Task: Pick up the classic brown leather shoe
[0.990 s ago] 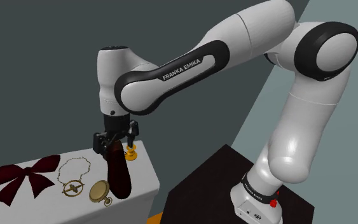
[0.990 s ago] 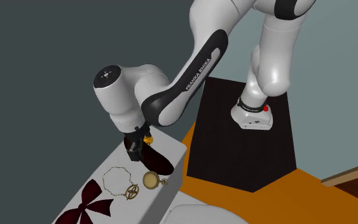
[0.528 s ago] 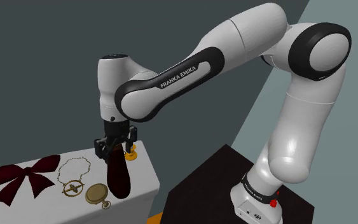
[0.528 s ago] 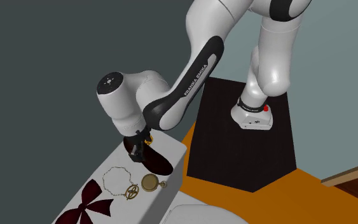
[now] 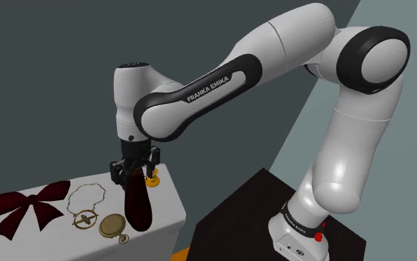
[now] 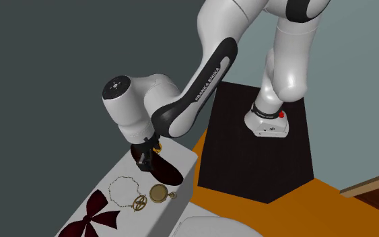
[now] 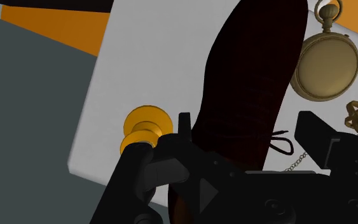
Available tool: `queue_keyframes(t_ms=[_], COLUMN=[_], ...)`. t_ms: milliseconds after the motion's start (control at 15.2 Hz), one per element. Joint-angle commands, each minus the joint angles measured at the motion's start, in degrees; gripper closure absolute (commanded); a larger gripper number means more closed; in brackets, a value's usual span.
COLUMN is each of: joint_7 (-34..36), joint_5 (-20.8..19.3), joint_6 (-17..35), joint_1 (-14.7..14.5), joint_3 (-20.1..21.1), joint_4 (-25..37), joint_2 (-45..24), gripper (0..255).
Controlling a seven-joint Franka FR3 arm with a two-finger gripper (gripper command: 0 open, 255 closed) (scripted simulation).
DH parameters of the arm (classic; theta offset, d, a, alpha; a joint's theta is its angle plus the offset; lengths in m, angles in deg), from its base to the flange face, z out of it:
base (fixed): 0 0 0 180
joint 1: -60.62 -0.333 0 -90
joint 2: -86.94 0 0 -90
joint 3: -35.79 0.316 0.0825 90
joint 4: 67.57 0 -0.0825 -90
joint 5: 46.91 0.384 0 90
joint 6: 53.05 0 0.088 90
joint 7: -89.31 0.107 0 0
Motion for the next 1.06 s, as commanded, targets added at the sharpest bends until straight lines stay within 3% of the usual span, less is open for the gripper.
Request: queue_keyframes(t_ms=[0,990], joint_7=[-0.18,-1.19], joint_5=[0.38,2.95], joint_6=[-1.04,-10.42], joint_1=[0.12,0.92], joint_3=[0.12,0.62], joint_4=[0.41,5.40], joint_2=[0.66,5.63], gripper=[255,255])
